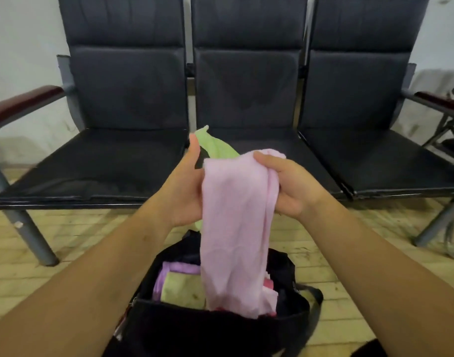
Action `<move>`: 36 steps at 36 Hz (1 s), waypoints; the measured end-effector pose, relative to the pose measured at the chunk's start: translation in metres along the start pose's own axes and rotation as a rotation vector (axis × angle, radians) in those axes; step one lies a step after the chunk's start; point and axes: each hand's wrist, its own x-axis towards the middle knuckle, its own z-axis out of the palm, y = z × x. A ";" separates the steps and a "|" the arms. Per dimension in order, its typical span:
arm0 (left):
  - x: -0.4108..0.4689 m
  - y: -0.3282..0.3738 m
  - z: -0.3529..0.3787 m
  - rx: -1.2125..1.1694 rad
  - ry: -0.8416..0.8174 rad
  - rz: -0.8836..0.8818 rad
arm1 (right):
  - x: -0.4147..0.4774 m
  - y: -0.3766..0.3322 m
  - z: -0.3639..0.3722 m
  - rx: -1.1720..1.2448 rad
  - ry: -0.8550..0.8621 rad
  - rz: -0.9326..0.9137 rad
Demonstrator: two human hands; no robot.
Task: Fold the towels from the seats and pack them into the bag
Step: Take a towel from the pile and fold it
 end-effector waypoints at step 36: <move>-0.008 0.014 0.002 -0.150 0.299 0.285 | -0.023 -0.012 -0.004 -0.194 -0.125 -0.019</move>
